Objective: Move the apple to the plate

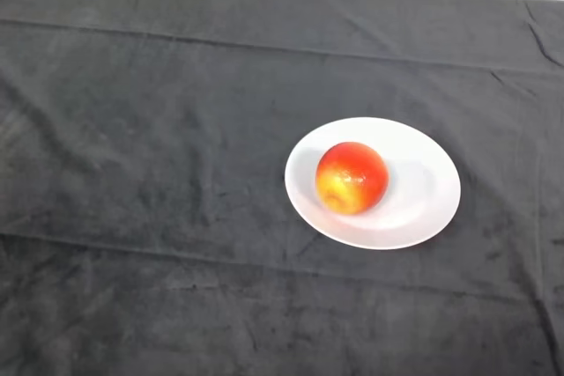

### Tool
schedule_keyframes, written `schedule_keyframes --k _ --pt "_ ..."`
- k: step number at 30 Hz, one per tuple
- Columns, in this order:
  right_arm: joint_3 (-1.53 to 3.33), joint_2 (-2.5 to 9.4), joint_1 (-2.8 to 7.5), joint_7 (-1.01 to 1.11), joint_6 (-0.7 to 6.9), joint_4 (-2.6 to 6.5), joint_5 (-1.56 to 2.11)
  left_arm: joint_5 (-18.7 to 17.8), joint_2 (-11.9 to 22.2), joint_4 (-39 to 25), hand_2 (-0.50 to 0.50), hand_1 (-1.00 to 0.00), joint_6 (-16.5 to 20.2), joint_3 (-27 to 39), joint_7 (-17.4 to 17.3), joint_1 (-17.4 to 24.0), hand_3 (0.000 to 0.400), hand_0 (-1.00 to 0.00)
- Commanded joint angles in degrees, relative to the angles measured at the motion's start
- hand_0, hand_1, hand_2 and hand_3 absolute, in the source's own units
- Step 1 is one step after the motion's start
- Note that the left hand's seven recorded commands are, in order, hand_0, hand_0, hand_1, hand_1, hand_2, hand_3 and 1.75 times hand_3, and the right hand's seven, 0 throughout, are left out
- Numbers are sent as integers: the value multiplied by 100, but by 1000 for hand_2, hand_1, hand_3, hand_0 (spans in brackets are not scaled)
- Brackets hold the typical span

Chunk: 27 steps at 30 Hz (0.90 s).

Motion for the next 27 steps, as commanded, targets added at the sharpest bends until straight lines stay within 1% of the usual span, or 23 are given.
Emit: schedule_keyframes --k 1,8,14,20,27 --pt "-80 -53 -127 9 -21 -94 104 -103 365 165 0 0 -175 260 -29 131 0 0" --pt "-82 -56 -130 13 -21 -86 106 -95 301 504 0 0 -353 676 -53 57 0 0" --pt "-84 -60 -132 17 -22 -77 107 -57 255 843 0 0 -486 927 -106 -88 0 0" --pt "-87 -64 -134 21 -23 -69 108 -9 195 1033 0 0 -558 1108 -114 -227 0 0" --pt "-89 -67 -137 26 -24 -60 109 -12 149 1164 0 0 -624 1296 -198 -319 0 0"
